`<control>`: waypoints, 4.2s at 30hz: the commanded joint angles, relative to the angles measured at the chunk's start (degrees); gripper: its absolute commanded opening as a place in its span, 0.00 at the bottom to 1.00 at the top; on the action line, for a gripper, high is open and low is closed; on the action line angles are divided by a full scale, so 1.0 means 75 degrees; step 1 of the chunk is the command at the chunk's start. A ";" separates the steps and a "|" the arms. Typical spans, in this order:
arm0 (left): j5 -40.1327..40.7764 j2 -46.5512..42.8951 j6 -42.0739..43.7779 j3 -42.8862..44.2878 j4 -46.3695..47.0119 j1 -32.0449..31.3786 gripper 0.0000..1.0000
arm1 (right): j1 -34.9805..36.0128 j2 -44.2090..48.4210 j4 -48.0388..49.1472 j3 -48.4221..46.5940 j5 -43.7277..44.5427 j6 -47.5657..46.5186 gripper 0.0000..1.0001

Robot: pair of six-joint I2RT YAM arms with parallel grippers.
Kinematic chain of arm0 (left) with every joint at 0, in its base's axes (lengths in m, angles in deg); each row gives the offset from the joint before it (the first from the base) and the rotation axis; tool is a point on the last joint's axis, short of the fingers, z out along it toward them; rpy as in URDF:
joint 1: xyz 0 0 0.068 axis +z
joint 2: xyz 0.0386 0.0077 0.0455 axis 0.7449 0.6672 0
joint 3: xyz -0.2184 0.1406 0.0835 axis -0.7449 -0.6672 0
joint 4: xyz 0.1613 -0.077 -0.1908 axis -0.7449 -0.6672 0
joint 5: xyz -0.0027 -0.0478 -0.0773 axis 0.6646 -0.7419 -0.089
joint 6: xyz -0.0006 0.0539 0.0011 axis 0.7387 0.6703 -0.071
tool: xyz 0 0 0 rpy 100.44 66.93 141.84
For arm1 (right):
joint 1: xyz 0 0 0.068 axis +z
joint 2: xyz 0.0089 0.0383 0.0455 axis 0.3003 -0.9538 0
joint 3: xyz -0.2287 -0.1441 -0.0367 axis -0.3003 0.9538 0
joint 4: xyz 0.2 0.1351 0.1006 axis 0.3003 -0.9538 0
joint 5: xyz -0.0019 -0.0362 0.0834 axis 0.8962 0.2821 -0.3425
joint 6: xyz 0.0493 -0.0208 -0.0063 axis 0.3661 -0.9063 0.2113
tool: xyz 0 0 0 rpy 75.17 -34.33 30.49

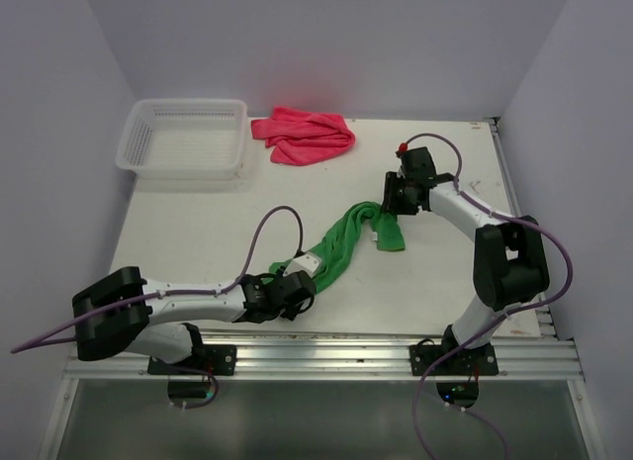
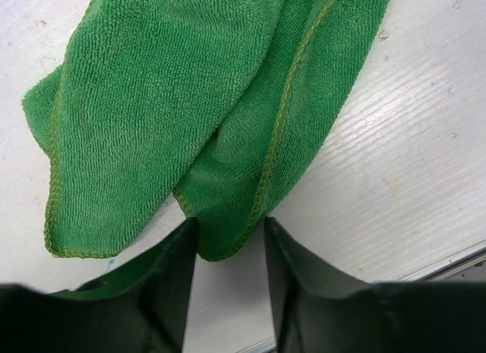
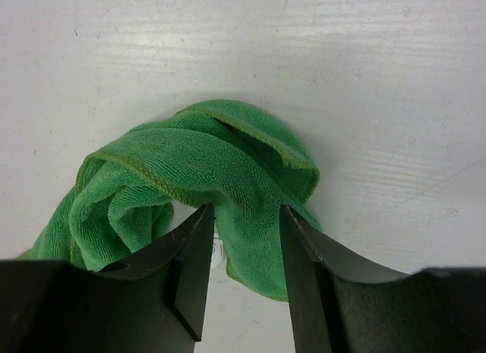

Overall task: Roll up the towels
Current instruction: Flatten the towel

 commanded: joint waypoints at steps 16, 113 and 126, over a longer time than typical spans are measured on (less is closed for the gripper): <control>0.1737 -0.0155 -0.0889 0.1387 -0.0941 0.0090 0.00 | 0.0123 0.2173 -0.0206 0.1338 0.0486 -0.0181 0.48; 0.0683 -0.1175 0.0389 0.0989 -0.0015 0.2002 0.00 | 0.3147 -0.0425 -0.0098 0.1225 0.3498 -0.0462 0.27; 0.0566 -0.1140 0.0389 0.0907 0.0090 0.2002 0.00 | 0.3147 0.0301 -0.0100 0.1458 0.3685 -0.0310 0.23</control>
